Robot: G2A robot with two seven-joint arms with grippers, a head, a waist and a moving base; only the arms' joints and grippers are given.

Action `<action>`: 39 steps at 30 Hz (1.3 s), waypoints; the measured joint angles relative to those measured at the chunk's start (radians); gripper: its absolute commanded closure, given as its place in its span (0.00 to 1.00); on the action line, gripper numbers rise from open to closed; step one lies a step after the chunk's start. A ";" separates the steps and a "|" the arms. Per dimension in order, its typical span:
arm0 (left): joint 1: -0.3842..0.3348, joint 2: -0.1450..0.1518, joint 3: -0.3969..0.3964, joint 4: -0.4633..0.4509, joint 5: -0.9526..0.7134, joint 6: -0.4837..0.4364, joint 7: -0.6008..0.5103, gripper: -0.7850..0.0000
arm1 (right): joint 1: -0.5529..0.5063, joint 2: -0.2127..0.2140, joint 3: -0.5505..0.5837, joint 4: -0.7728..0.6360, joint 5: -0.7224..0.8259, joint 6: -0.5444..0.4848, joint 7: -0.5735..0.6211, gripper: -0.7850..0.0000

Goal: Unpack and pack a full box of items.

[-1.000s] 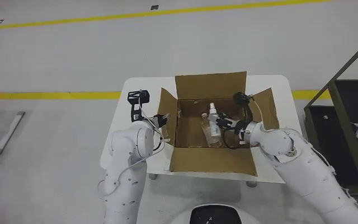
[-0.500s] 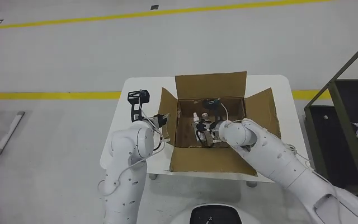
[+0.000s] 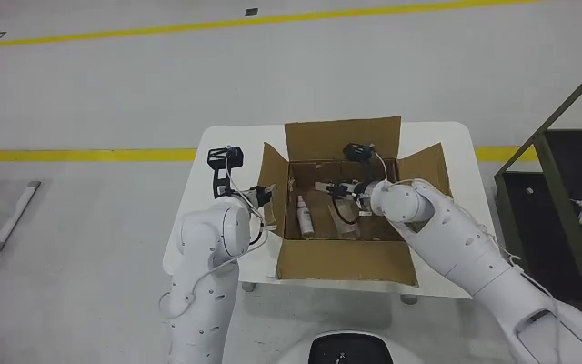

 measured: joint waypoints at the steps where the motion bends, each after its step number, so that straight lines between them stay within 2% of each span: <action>1: 0.000 0.000 0.000 0.000 0.000 0.000 0.000 0.00 | -0.013 0.009 0.021 -0.015 -0.014 -0.001 0.010 0.51; 2: 0.000 0.000 0.000 0.000 0.000 0.000 0.000 0.00 | -0.027 0.018 0.040 -0.030 -0.028 0.000 0.021 0.53; 7: 0.000 0.000 0.000 0.000 0.000 0.000 0.000 0.00 | -0.076 0.042 0.095 -0.056 -0.087 0.030 0.054 0.80; 8: 0.000 0.000 0.000 0.000 0.000 0.000 0.000 0.00 | -0.078 0.042 0.094 -0.052 -0.094 0.034 0.057 0.87; 10: 0.000 0.000 0.000 0.000 0.000 0.000 0.000 0.00 | -0.077 0.039 0.083 -0.042 -0.108 0.041 0.060 0.93; 18: 0.000 0.000 0.000 0.000 0.000 0.000 0.000 0.00 | -0.040 0.013 0.012 0.027 -0.125 0.053 0.109 0.97; 29: 0.000 0.000 0.000 0.000 0.000 0.000 0.000 0.00 | 0.001 -0.027 -0.034 0.111 -0.020 -0.025 0.168 0.91; 35: 0.000 0.000 0.000 0.000 0.000 0.000 0.000 0.00 | -0.002 -0.025 0.011 0.099 0.054 -0.092 0.158 0.97; 39: 0.000 0.000 0.000 0.000 0.000 0.000 0.000 0.00 | -0.040 0.010 0.119 -0.015 0.021 -0.105 0.083 1.00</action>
